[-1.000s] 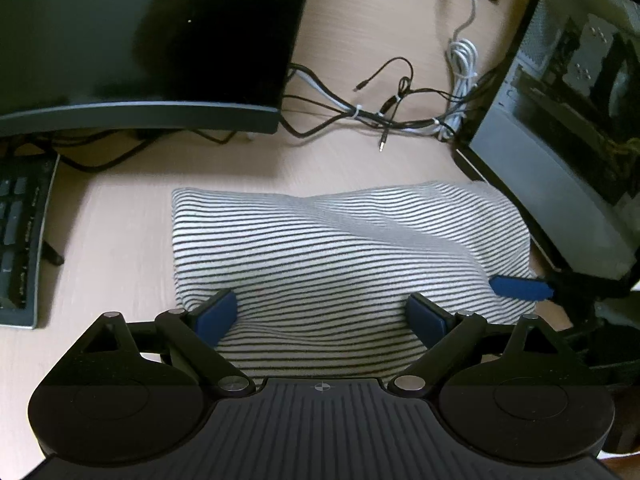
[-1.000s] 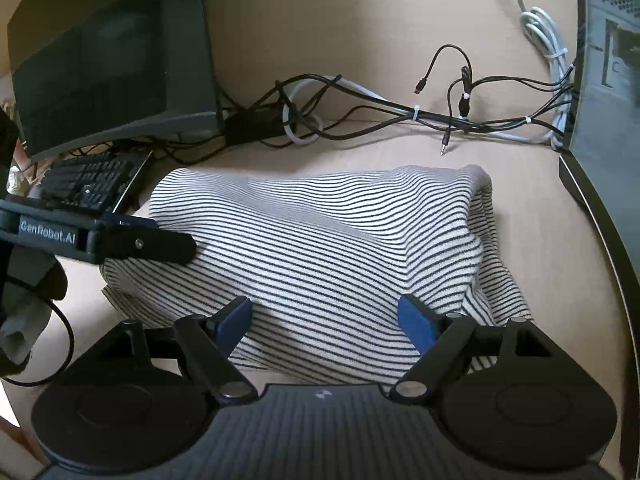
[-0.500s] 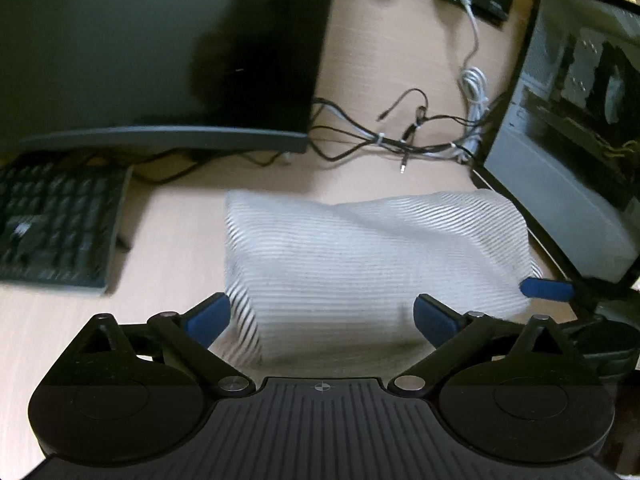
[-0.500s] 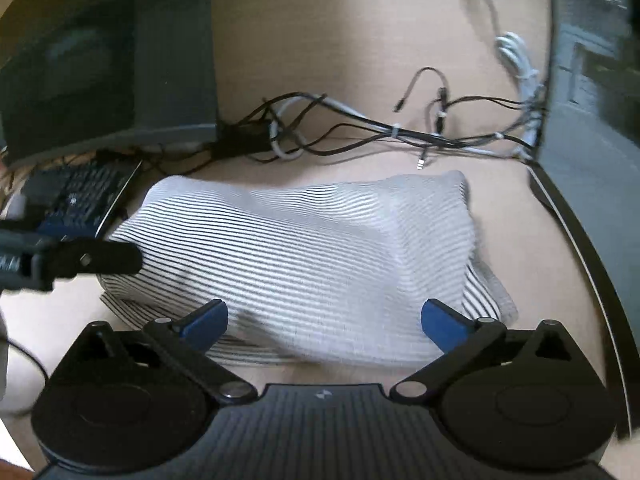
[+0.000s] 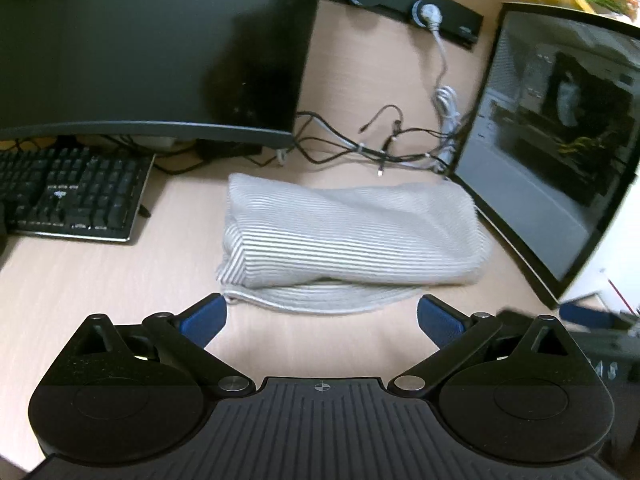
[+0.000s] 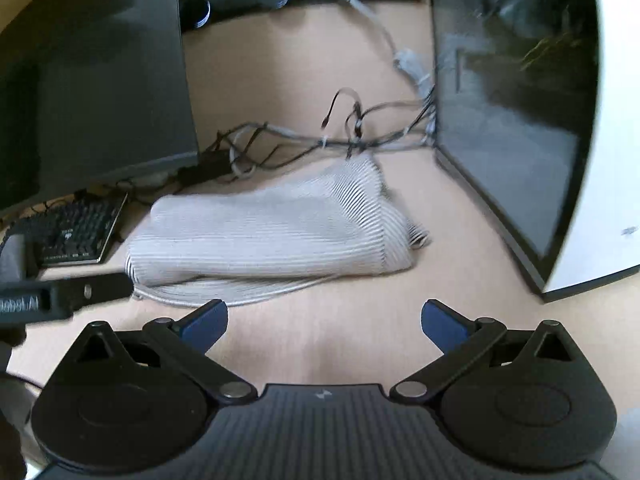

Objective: Fold clothes

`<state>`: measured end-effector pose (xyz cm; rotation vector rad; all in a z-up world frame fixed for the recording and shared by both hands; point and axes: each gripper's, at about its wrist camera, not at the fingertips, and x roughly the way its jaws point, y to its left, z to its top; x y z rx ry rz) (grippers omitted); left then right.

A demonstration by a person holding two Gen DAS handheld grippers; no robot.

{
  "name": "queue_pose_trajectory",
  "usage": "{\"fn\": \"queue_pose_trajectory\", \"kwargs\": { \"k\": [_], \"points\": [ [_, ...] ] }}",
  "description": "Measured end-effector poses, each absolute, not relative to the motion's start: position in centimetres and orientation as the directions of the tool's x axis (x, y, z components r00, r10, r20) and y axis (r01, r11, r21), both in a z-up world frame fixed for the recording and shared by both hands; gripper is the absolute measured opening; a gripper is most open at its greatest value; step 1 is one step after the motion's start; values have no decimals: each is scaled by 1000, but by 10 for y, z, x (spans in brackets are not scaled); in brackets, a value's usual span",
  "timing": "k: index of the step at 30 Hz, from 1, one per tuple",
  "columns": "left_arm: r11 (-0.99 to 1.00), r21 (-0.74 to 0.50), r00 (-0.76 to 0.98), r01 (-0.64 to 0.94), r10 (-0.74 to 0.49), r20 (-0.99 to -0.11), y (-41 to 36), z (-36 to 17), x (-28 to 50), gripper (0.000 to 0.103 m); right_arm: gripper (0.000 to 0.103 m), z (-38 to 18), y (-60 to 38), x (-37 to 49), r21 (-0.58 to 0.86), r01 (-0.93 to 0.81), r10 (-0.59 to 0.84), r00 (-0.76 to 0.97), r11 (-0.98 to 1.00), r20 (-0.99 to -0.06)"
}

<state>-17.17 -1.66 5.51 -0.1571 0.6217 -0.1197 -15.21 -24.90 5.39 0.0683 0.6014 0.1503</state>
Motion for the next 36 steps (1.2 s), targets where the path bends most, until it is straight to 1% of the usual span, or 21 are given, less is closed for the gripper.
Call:
{"fn": "queue_pose_trajectory", "kwargs": {
  "k": [6, 8, 10, 12, 14, 17, 20, 28, 36],
  "points": [
    [986, -165, 830, 26, -113, -547, -30, 69, -203, 103, 103, 62, -259, -179, 99, -121, 155, 847, 988, -509],
    [989, -145, 821, -10, -75, -566, -39, 72, -217, 103, 103, 61, -261, -194, 93, -129, 158, 851, 987, -501],
    [991, -130, 817, -1, -74, -571, -47, 73, -232, 103, 103, 64, -264, -209, 116, -138, 179, 835, 984, -521],
    [993, -115, 818, -6, -62, -572, -56, 72, -246, 103, 103, 69, -267, -224, 92, -152, 177, 858, 984, -482],
    [991, -132, 806, -12, -69, -587, -60, 70, -257, 103, 103, 73, -269, -232, 71, -148, 164, 864, 986, -476],
    [992, -121, 814, -25, -50, -578, -66, 73, -272, 103, 103, 75, -273, -245, 59, -171, 179, 866, 983, -467],
    [992, -119, 818, -35, -40, -574, -72, 75, -282, 103, 103, 74, -275, -256, 51, -198, 198, 854, 979, -481],
    [994, -108, 817, -31, -37, -576, -86, 78, -299, 103, 103, 81, -287, -274, 60, -202, 207, 863, 978, -461],
    [992, -123, 810, -39, -41, -585, -90, 77, -300, 103, 103, 81, -293, -275, 57, -204, 206, 858, 977, -471]
  ]
}}
